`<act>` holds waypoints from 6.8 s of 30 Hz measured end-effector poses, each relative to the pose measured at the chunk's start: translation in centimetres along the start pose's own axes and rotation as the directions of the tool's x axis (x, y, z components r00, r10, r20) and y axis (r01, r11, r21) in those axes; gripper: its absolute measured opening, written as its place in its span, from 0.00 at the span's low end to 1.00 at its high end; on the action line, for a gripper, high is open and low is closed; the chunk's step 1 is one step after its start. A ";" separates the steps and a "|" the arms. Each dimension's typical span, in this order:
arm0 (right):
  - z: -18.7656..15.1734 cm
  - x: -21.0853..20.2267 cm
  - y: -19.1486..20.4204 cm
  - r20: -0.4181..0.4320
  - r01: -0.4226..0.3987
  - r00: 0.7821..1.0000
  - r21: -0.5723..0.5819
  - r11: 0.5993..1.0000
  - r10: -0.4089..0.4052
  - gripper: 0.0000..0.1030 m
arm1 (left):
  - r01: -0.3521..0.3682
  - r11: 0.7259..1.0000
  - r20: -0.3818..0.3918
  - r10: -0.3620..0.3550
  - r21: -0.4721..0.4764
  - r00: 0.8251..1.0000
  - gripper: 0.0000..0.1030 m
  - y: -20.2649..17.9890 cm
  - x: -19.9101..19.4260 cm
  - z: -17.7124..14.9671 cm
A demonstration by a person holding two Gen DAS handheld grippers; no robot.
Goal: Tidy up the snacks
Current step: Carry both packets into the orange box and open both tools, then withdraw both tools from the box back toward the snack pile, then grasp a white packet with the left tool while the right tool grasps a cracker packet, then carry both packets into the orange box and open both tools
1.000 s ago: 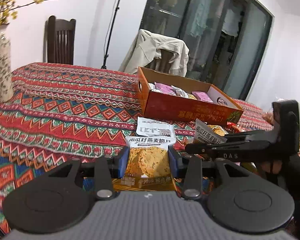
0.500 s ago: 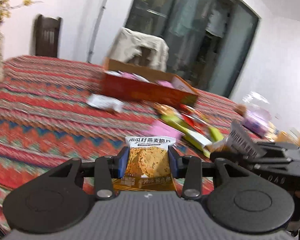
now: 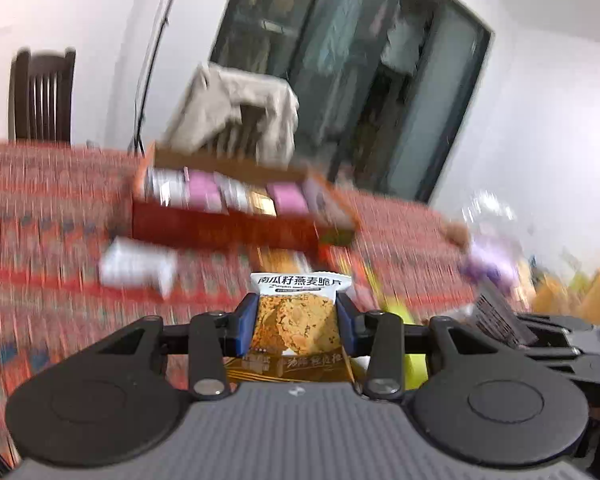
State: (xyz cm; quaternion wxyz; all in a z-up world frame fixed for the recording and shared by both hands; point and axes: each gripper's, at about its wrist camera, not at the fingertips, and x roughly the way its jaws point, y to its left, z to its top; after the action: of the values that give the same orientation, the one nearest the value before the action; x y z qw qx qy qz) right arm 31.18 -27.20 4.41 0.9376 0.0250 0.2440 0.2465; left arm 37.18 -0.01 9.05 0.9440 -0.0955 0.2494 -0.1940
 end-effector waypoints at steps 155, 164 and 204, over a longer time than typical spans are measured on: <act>-1.7 -5.4 2.8 -0.004 0.030 1.000 0.041 0.999 -0.030 0.13 | -0.078 0.997 0.053 0.080 -0.026 0.995 0.52 -6.2 -11.4 -8.5; -5.8 -11.3 1.8 0.056 0.042 0.997 0.124 0.991 -0.049 0.13 | -0.053 0.998 0.053 0.051 0.026 0.997 0.52 -9.6 -12.8 -9.8; 18.5 29.6 -16.3 -0.148 0.184 0.974 0.070 0.980 -0.173 0.69 | -0.104 0.995 -0.177 0.102 -0.003 0.979 0.74 3.7 30.7 12.2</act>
State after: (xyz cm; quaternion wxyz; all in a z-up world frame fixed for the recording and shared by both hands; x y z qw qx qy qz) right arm 69.65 -26.07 4.76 0.9344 0.0244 0.3212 0.1520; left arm 69.12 -8.31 5.14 0.9263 -0.0707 0.3378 -0.1510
